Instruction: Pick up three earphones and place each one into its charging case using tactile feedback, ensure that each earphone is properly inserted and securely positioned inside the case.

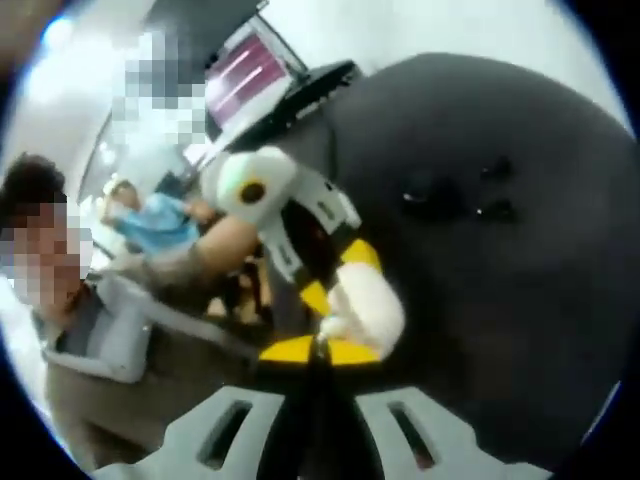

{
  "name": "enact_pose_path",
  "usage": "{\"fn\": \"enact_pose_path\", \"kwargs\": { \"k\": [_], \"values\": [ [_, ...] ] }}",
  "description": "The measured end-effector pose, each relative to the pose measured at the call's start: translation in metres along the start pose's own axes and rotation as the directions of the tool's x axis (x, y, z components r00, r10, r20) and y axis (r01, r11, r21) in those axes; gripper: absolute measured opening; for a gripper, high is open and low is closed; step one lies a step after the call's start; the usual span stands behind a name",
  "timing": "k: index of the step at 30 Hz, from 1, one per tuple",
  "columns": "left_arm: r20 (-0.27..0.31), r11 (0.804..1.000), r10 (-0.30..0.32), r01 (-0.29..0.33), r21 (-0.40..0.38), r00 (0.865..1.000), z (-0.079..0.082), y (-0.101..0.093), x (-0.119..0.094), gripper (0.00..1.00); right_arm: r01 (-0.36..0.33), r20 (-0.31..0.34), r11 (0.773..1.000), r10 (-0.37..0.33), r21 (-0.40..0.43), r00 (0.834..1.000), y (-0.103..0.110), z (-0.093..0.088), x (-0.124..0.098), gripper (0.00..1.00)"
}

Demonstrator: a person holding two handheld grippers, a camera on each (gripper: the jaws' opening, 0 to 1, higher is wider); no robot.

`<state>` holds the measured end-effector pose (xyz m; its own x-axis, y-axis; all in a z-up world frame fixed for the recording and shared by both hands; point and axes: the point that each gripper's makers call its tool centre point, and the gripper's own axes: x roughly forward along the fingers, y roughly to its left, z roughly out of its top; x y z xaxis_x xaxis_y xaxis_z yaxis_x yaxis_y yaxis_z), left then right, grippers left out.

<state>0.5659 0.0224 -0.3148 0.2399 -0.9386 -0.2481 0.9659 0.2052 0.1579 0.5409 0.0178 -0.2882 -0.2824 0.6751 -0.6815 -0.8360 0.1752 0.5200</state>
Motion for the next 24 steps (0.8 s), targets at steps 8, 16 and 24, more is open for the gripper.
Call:
{"fn": "enact_pose_path", "kwargs": {
  "k": [8, 16, 24],
  "values": [
    [0.000, 1.000, -0.001, 0.001, -0.004, 1.000, 0.001, 0.001, 0.000, 0.17, 0.047, -0.009, 0.998, -0.047, -0.050, 0.999, -0.010, -0.001, -0.001, 0.07],
    [-0.001, 1.000, -0.003, 0.003, -0.006, 1.000, 0.000, 0.001, 0.001, 0.17, 0.157, 0.019, 0.960, -0.157, -0.231, 0.987, -0.017, -0.001, -0.006, 0.07],
    [0.002, 1.000, -0.001, 0.001, 0.009, 1.000, 0.000, 0.000, 0.001, 0.17, 0.230, 0.051, 0.900, -0.227, -0.371, 0.972, -0.019, -0.002, -0.006, 0.07]
  ]
}}
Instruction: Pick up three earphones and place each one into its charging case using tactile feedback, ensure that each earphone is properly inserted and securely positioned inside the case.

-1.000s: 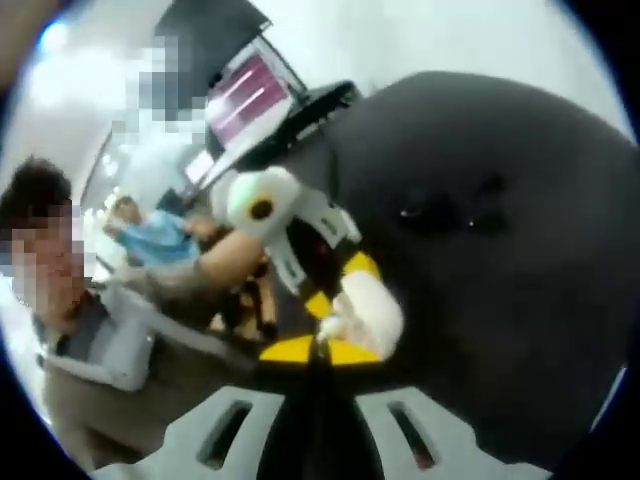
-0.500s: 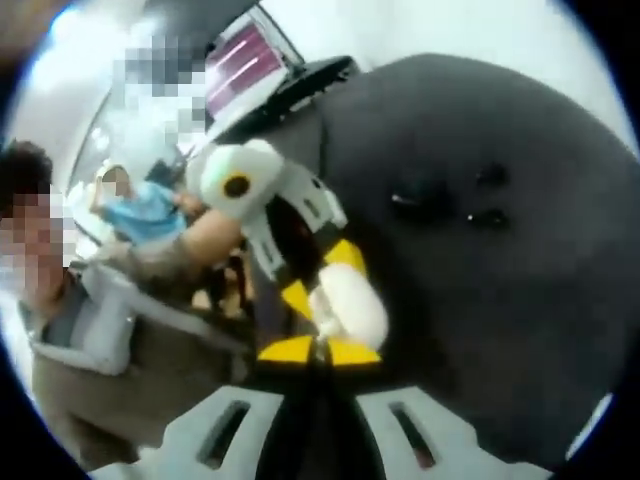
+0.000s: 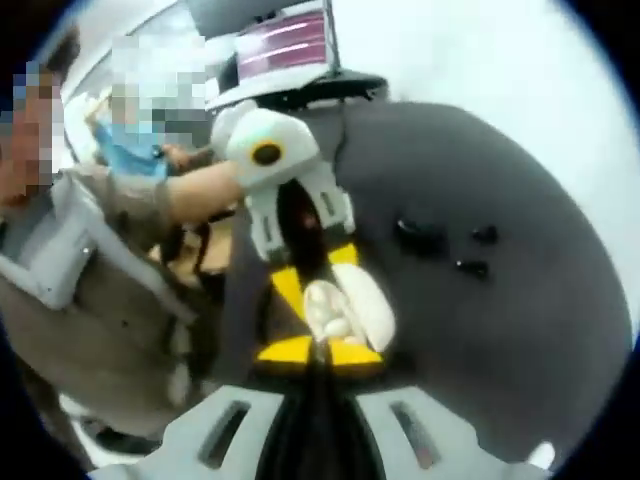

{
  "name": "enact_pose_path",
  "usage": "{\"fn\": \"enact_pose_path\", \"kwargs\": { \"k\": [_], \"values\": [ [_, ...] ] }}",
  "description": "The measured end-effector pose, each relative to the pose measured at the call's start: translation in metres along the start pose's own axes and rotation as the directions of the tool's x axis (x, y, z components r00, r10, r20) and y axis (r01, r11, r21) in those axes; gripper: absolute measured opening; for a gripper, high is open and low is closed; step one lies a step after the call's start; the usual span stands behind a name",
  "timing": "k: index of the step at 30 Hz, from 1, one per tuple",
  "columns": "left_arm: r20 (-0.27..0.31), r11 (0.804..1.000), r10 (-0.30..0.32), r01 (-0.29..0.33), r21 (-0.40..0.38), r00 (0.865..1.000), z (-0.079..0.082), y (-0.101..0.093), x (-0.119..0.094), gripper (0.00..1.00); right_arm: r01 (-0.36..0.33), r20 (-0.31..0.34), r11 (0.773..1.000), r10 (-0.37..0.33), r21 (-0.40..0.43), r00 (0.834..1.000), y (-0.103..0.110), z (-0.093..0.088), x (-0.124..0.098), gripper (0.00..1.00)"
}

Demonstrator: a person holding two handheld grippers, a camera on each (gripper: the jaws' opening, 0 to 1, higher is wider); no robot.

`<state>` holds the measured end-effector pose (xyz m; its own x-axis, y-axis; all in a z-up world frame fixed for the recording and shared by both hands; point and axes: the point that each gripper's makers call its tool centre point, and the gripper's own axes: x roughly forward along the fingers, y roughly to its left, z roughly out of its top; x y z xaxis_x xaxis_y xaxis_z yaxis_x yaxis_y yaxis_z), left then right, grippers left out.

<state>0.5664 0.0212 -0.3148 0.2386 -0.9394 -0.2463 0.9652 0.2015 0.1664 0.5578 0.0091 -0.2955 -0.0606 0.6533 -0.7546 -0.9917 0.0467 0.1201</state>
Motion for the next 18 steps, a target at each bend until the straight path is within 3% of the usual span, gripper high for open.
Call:
{"fn": "enact_pose_path", "kwargs": {
  "k": [10, 18],
  "values": [
    [0.014, 1.000, -0.016, 0.016, -0.013, 1.000, 0.0020, -0.0037, -0.0009, 0.20, -0.001, 0.015, 1.000, 0.001, 0.030, 1.000, -0.0026, 0.0038, 0.0009, 0.06],
    [0.012, 0.999, 0.015, -0.014, -0.043, 1.000, 0.0010, 0.0034, -0.0016, 0.18, 0.059, 0.093, 0.997, -0.054, -0.050, 0.994, -0.0034, 0.0103, -0.0044, 0.10]
  ]
}}
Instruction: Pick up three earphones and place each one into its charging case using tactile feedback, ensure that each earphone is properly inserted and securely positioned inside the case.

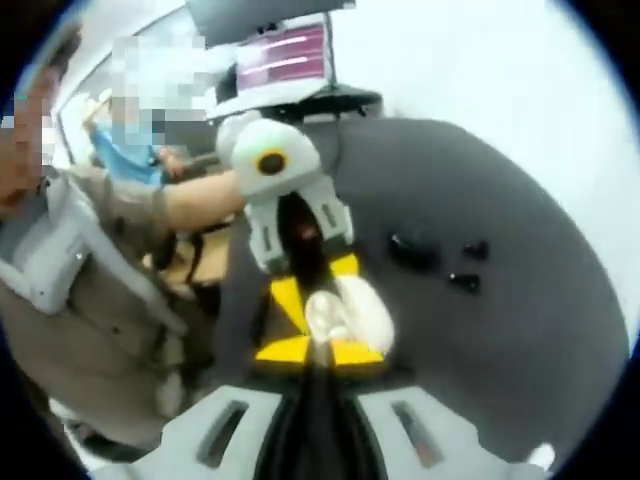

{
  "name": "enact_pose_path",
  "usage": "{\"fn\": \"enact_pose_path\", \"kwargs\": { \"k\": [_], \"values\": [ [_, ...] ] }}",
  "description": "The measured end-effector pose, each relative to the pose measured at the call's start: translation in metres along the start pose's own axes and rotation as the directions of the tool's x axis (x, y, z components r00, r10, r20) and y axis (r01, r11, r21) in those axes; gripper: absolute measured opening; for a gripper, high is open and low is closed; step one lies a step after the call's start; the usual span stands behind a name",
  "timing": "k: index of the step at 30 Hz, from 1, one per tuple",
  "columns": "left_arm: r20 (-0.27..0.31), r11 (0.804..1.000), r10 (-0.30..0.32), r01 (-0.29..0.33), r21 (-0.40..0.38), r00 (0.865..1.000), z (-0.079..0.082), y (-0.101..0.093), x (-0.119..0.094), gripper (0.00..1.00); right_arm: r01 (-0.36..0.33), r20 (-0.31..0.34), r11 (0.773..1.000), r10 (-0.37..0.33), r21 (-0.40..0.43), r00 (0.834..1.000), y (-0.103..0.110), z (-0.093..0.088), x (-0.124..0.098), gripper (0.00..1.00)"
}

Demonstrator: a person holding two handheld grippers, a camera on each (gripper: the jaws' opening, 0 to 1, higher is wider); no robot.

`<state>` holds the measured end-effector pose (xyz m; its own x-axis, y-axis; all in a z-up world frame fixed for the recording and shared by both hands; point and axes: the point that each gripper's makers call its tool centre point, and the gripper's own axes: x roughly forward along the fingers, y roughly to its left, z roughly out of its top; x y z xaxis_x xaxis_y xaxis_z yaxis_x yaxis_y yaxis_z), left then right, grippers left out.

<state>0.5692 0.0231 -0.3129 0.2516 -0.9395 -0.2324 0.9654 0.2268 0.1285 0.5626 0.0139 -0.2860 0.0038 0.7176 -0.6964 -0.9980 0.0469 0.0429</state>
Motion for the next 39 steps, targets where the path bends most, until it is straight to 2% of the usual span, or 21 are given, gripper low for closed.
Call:
{"fn": "enact_pose_path", "kwargs": {
  "k": [4, 7, 8, 11, 13, 14, 16, 19, 20, 21, 22, 23, 24, 25, 27, 28, 30, 32, 34, 37, 39],
  "values": [
    [-0.001, 1.000, -0.001, 0.001, 0.005, 1.000, 0.000, -0.001, 0.000, 0.17, 0.088, 0.077, 0.991, -0.080, -0.099, 0.994, -0.003, 0.004, -0.009, 0.12],
    [-0.001, 1.000, -0.001, 0.001, 0.004, 1.000, -0.001, -0.001, 0.000, 0.17, 0.171, 0.087, 0.965, -0.156, -0.201, 0.984, -0.004, 0.000, -0.014, 0.13],
    [-0.001, 1.000, 0.000, 0.000, 0.003, 1.000, -0.001, -0.001, 0.000, 0.17, 0.202, 0.093, 0.943, -0.183, -0.263, 0.979, -0.004, 0.000, -0.015, 0.13],
    [-0.001, 1.000, 0.000, 0.000, 0.003, 1.000, -0.001, 0.000, -0.001, 0.18, 0.283, 0.144, 0.851, -0.244, -0.441, 0.959, 0.002, 0.002, -0.015, 0.13],
    [-0.001, 1.000, 0.000, 0.000, 0.004, 1.000, -0.002, 0.000, -0.001, 0.18, 0.306, 0.172, 0.811, -0.254, -0.499, 0.952, 0.009, 0.002, -0.014, 0.13],
    [-0.002, 1.000, 0.000, 0.000, 0.004, 1.000, -0.002, 0.000, -0.001, 0.18, 0.321, 0.182, 0.777, -0.264, -0.542, 0.947, 0.011, 0.002, -0.013, 0.13],
    [-0.002, 1.000, 0.001, -0.001, 0.005, 1.000, -0.002, 0.000, -0.001, 0.18, 0.324, 0.177, 0.730, -0.274, -0.602, 0.945, 0.015, -0.002, -0.011, 0.13],
    [-0.002, 1.000, 0.000, 0.000, 0.004, 1.000, -0.002, 0.000, -0.001, 0.18, 0.347, 0.172, 0.677, -0.314, -0.649, 0.934, 0.012, -0.007, -0.007, 0.12],
    [-0.002, 1.000, 0.001, -0.001, 0.005, 1.000, -0.002, 0.000, -0.001, 0.18, 0.354, 0.166, 0.638, -0.335, -0.684, 0.927, 0.010, -0.009, -0.005, 0.12],
    [-0.002, 1.000, 0.002, -0.002, 0.006, 1.000, -0.002, 0.000, -0.001, 0.18, 0.364, 0.174, 0.620, -0.347, -0.695, 0.922, 0.009, -0.008, -0.005, 0.11],
    [-0.003, 1.000, 0.003, -0.003, 0.007, 1.000, -0.002, 0.000, -0.001, 0.18, 0.381, 0.191, 0.581, -0.362, -0.719, 0.912, 0.008, -0.007, -0.004, 0.11],
    [-0.005, 1.000, 0.005, -0.005, 0.006, 1.000, -0.002, 0.000, -0.001, 0.18, 0.368, 0.189, 0.561, -0.351, -0.741, 0.917, 0.011, -0.008, -0.001, 0.11],
    [-0.005, 1.000, 0.005, -0.005, 0.006, 1.000, -0.002, 0.000, -0.001, 0.18, 0.371, 0.184, 0.542, -0.368, -0.754, 0.912, 0.010, -0.009, -0.001, 0.10],
    [-0.006, 1.000, 0.007, -0.007, 0.007, 1.000, -0.003, 0.001, -0.001, 0.17, 0.368, 0.181, 0.548, -0.364, -0.751, 0.913, 0.011, -0.010, 0.002, 0.09],
    [-0.006, 1.000, 0.004, -0.004, 0.012, 1.000, -0.002, 0.000, -0.001, 0.17, 0.368, 0.171, 0.533, -0.382, -0.762, 0.908, 0.007, -0.012, 0.003, 0.07],
    [-0.006, 1.000, 0.006, -0.006, 0.011, 1.000, -0.003, 0.000, -0.001, 0.17, 0.369, 0.171, 0.532, -0.385, -0.762, 0.907, 0.006, -0.012, 0.002, 0.07],
    [-0.007, 1.000, 0.005, -0.005, 0.013, 1.000, -0.003, 0.000, -0.001, 0.17, 0.375, 0.181, 0.558, -0.372, -0.741, 0.910, 0.008, -0.010, 0.001, 0.07],
    [-0.007, 1.000, 0.004, -0.004, 0.018, 1.000, -0.003, 0.000, -0.001, 0.17, 0.381, 0.207, 0.612, -0.338, -0.693, 0.918, 0.011, -0.005, -0.001, 0.07],
    [-0.007, 1.000, 0.004, -0.004, 0.022, 1.000, -0.002, 0.000, -0.001, 0.17, 0.368, 0.225, 0.684, -0.293, -0.630, 0.929, 0.012, -0.002, -0.005, 0.07],
    [-0.007, 1.000, 0.003, -0.003, 0.028, 1.000, -0.002, -0.001, -0.001, 0.17, 0.298, 0.245, 0.831, -0.202, -0.471, 0.948, 0.013, -0.001, -0.009, 0.07],
    [-0.007, 0.999, 0.000, 0.000, 0.034, 1.000, -0.002, -0.002, -0.001, 0.17, 0.222, 0.301, 0.917, -0.121, -0.331, 0.946, 0.011, 0.004, -0.014, 0.07]
  ]
}}
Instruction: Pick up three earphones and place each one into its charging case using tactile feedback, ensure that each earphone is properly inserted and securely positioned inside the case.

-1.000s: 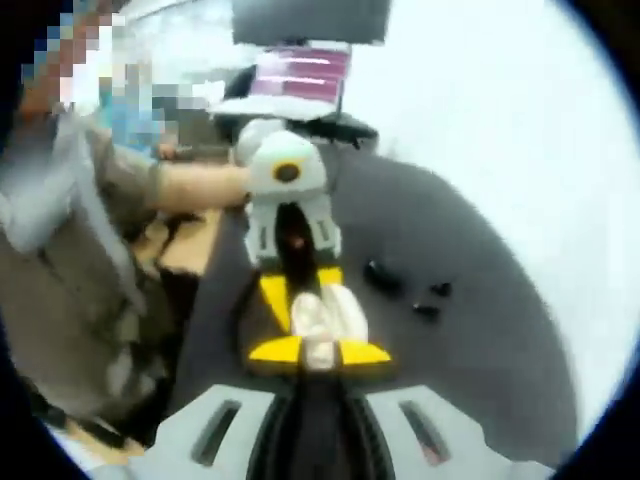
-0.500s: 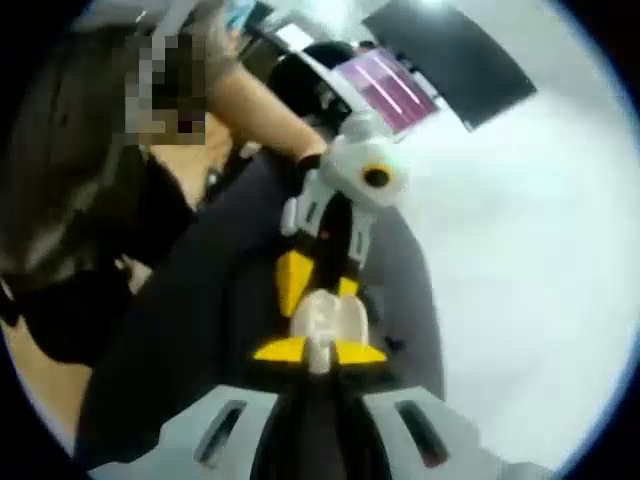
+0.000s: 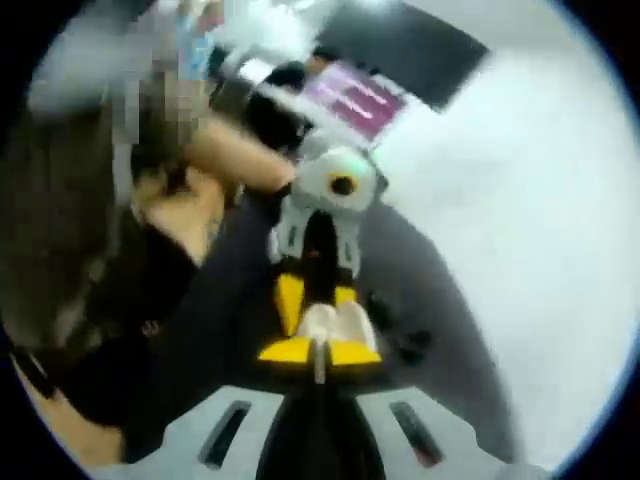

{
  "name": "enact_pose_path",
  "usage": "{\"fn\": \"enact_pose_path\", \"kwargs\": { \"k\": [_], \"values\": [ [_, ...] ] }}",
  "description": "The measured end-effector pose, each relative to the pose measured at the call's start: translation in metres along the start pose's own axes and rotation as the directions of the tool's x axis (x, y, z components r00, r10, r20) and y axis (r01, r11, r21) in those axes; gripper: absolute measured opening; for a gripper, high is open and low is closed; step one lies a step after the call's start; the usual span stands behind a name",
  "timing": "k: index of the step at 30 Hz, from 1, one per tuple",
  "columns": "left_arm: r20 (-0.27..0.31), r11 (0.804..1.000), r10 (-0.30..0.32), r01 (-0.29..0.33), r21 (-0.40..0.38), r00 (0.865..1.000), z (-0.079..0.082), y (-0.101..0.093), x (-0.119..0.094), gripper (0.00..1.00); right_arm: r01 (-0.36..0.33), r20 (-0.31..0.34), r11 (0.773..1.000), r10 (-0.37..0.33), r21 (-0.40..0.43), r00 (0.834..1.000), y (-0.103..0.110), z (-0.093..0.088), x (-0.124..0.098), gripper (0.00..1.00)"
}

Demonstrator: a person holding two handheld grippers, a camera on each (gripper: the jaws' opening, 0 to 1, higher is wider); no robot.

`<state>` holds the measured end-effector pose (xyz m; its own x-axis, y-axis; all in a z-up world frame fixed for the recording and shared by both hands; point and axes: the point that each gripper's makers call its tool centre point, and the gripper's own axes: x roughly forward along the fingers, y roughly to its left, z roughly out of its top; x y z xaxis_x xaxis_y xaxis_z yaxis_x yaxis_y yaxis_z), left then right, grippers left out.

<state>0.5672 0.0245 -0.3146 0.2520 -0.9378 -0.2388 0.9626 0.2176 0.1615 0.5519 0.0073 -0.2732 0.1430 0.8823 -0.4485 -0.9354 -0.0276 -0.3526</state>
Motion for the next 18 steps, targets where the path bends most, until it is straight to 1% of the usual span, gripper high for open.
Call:
{"fn": "enact_pose_path", "kwargs": {
  "k": [1, 2, 4, 5, 8, 9, 10, 12, 15, 18],
  "values": [
    [0.000, 1.000, -0.002, 0.002, 0.003, 1.000, 0.0001, -0.0005, 0.0000, 0.17, -0.039, 0.030, 0.993, 0.036, 0.110, 0.999, 0.0008, 0.0006, -0.0013, 0.06],
    [0.000, 1.000, -0.003, 0.003, 0.008, 1.000, 0.0003, -0.0011, 0.0001, 0.17, -0.088, 0.064, 0.980, 0.078, 0.179, 0.995, 0.0022, 0.0018, -0.0032, 0.06],
    [-0.001, 1.000, -0.006, 0.006, 0.012, 1.000, 0.0004, -0.0019, 0.0002, 0.17, -0.133, 0.093, 0.959, 0.113, 0.249, 0.989, 0.0017, 0.0011, -0.0049, 0.06],
    [-0.001, 1.000, -0.007, 0.007, 0.014, 1.000, 0.0005, -0.0023, 0.0003, 0.17, -0.146, 0.110, 0.957, 0.122, 0.251, 0.986, -0.0004, 0.0016, -0.0054, 0.06],
    [0.000, 1.000, -0.009, 0.009, 0.016, 1.000, 0.0012, -0.0026, 0.0006, 0.17, -0.150, 0.120, 0.960, 0.124, 0.235, 0.985, -0.0065, 0.0026, -0.0055, 0.06],
    [0.001, 1.000, -0.010, 0.010, 0.017, 1.000, 0.0014, -0.0027, 0.0007, 0.17, -0.160, 0.110, 0.966, 0.140, 0.203, 0.984, -0.0050, 0.0031, -0.0045, 0.06],
    [0.001, 1.000, -0.010, 0.010, 0.018, 1.000, 0.0017, -0.0030, 0.0008, 0.17, -0.158, 0.102, 0.969, 0.140, 0.192, 0.985, -0.0065, 0.0035, -0.0036, 0.06],
    [0.002, 1.000, -0.011, 0.011, 0.020, 1.000, 0.0020, -0.0032, 0.0009, 0.17, -0.186, 0.087, 0.969, 0.174, 0.162, 0.981, -0.0042, 0.0034, -0.0028, 0.06],
    [0.002, 1.000, -0.011, 0.011, 0.020, 1.000, 0.0024, -0.0033, 0.0010, 0.17, -0.246, 0.056, 0.954, 0.240, 0.171, 0.969, -0.0017, 0.0011, -0.0009, 0.06],
    [0.002, 1.000, -0.011, 0.011, 0.022, 1.000, 0.0027, -0.0036, 0.0012, 0.17, -0.262, 0.040, 0.950, 0.259, 0.171, 0.965, -0.0048, 0.0005, 0.0019, 0.07]
  ]
}}
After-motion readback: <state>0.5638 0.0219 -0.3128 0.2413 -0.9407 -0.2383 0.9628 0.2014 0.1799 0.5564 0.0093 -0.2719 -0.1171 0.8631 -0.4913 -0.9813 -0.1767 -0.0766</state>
